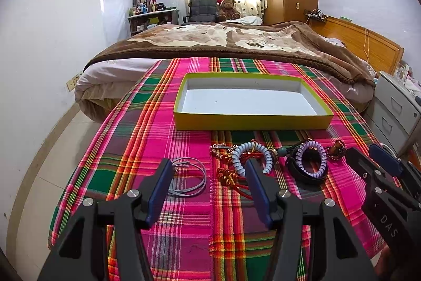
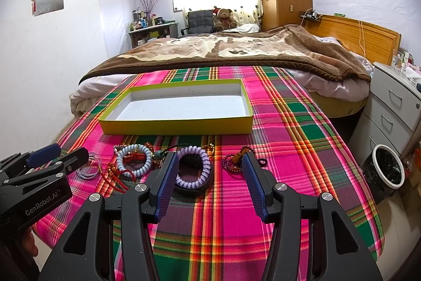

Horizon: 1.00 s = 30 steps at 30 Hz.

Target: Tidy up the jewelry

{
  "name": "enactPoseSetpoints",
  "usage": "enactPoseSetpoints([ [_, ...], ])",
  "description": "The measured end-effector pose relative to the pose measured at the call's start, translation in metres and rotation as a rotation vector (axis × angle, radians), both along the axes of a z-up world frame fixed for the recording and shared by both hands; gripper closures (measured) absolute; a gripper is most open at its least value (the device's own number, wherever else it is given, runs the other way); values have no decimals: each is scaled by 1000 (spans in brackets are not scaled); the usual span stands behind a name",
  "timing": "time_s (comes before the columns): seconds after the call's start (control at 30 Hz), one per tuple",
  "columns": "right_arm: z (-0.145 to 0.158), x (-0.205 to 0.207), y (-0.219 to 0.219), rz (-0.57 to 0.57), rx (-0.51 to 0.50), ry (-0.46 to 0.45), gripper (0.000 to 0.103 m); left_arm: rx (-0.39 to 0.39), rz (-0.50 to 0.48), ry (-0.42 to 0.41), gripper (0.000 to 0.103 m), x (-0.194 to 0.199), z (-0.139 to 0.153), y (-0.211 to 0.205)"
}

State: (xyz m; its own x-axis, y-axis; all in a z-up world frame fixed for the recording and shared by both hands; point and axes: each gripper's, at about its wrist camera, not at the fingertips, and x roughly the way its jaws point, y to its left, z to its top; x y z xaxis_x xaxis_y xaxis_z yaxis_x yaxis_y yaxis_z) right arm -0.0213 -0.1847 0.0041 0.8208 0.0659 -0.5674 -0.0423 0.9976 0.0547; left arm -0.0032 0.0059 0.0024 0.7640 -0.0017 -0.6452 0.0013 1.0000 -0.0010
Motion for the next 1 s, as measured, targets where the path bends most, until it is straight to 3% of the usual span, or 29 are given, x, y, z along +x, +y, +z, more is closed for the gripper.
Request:
enactPoseSetpoints([
  [0.27, -4, 4, -13, 2, 30, -2, 52, -17, 6, 31, 44, 8, -9, 8],
  [0.53, -15, 29, -31, 87, 93, 59, 52, -105, -20, 87, 44, 19, -18, 30],
  [0.73, -28, 56, -18, 188, 77, 122, 52, -167, -17, 104, 43, 21, -21, 52],
  [1.0, -40, 69, -8, 225, 55, 190, 52, -239, 14, 148, 41, 24, -27, 80],
])
